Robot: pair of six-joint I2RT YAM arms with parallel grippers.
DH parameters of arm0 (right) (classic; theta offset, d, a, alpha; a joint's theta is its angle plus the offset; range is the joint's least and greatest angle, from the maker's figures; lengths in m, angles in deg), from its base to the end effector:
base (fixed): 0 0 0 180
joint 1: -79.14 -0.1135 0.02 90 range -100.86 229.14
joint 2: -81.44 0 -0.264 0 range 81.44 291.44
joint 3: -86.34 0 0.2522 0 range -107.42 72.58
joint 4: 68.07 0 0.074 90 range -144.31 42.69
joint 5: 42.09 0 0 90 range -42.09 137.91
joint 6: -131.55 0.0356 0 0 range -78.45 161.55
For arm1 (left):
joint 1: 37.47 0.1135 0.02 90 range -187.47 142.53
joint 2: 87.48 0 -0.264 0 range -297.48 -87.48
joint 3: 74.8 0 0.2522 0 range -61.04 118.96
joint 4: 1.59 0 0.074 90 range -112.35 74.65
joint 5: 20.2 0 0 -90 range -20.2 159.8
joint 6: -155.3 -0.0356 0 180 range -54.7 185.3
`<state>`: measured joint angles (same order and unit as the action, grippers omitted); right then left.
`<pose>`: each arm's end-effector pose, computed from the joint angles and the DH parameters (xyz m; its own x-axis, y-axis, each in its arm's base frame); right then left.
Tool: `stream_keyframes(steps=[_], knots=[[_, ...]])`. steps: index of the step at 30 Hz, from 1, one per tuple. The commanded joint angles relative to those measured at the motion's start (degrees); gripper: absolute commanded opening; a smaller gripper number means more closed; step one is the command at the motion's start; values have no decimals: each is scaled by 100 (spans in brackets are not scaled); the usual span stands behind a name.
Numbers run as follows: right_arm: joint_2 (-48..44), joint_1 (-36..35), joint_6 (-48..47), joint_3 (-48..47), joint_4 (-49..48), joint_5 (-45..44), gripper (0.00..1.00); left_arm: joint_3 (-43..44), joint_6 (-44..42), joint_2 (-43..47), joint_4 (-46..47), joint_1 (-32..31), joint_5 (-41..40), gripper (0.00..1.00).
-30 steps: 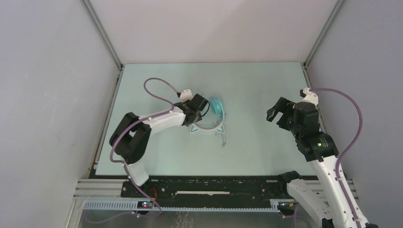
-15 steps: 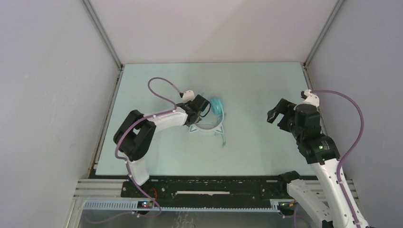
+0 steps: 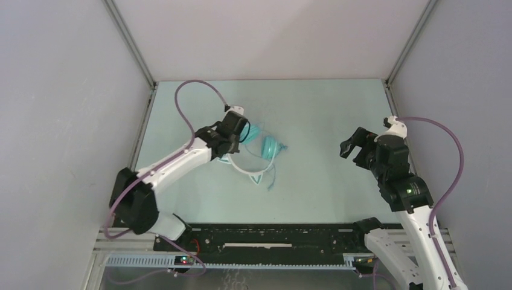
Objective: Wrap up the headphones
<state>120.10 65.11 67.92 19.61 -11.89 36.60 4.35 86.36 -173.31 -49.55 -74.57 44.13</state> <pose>0.1302 0.0253 0.3458 -0.4406 0.3388 -0.8313 0.1404 0.9406 0.3090 0.2587 -0.1763 0.2609 -0.7305 0.1464 -0.6670 0.0870 0.9887 0.1217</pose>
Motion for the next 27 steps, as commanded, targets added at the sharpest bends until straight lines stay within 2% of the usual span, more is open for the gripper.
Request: stream_keyframes(steps=[1,4,8,15,17,19,20,21,23,27], knots=[[59,-39,123,149,-187,207,100,-36,-775,851,-969,-7,159,0],[130,-48,132,192,-254,275,100,-467,-518,1104,-1228,45,-35,0],[203,-57,127,266,-384,358,100,-865,-73,1021,-1145,433,-117,0],[227,-66,102,278,-385,400,100,-425,-11,-52,-959,947,-314,1],[167,-66,44,278,-313,349,100,-195,72,-255,-1121,1064,-373,17],[109,-66,-15,283,-240,303,100,-92,98,-244,-1200,1139,-373,66],[88,-66,-47,291,-212,298,100,-22,131,-174,-1268,1156,-377,82],[66,-61,-80,302,-213,296,100,27,187,-79,-1358,1161,-389,90],[51,-57,-127,330,-229,316,100,122,433,237,-1564,1157,-439,96],[129,-57,-132,353,-342,391,100,-158,1537,976,-1902,1153,-507,96]])
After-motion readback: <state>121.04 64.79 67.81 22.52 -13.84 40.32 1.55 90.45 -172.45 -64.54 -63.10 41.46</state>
